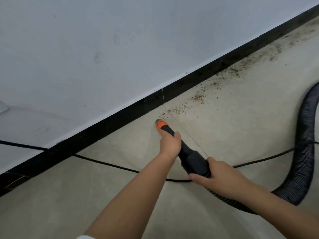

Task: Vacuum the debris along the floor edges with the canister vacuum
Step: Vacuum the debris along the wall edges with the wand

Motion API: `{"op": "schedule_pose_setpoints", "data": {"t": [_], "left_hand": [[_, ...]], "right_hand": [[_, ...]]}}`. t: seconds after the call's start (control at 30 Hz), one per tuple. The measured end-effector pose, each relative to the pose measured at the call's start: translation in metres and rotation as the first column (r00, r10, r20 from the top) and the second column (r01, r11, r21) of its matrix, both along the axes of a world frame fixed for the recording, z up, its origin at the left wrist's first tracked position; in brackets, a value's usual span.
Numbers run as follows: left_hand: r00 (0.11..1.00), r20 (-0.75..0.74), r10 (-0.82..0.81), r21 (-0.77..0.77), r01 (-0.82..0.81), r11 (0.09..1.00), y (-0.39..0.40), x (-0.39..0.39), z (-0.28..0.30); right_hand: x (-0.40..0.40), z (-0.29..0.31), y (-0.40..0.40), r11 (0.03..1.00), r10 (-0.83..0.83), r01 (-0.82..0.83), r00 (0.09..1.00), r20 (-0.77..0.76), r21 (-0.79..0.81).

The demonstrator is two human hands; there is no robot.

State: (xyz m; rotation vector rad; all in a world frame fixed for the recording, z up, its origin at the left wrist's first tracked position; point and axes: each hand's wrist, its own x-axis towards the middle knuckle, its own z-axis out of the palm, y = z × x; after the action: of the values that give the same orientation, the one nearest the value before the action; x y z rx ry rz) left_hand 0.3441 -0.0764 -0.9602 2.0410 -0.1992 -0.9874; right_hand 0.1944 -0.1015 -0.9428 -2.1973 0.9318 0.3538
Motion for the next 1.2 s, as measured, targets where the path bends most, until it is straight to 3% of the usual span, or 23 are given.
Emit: {"op": "schedule_pose_setpoints", "data": {"t": [0.3, 0.63, 1.03, 1.2], "left_hand": [[0.999, 0.012, -0.053, 0.044, 0.053, 0.998, -0.016, -0.035, -0.007], [0.996, 0.087, -0.022, 0.053, 0.017, 0.998, -0.024, 0.026, -0.001], [0.981, 0.071, -0.178, 0.001, 0.178, 0.984, -0.025, -0.044, -0.013], [0.980, 0.106, -0.166, 0.019, 0.165, 0.986, -0.033, -0.028, -0.012]], "right_hand": [[-0.035, 0.003, -0.010, 0.999, -0.040, 0.042, 0.998, -0.052, 0.033], [0.027, -0.009, -0.011, 0.993, -0.088, 0.082, 0.993, 0.073, 0.083], [-0.046, -0.002, -0.005, 0.993, -0.117, 0.117, 0.992, -0.055, 0.000], [-0.028, -0.004, -0.011, 0.990, -0.138, 0.138, 0.990, -0.033, 0.003]]}}
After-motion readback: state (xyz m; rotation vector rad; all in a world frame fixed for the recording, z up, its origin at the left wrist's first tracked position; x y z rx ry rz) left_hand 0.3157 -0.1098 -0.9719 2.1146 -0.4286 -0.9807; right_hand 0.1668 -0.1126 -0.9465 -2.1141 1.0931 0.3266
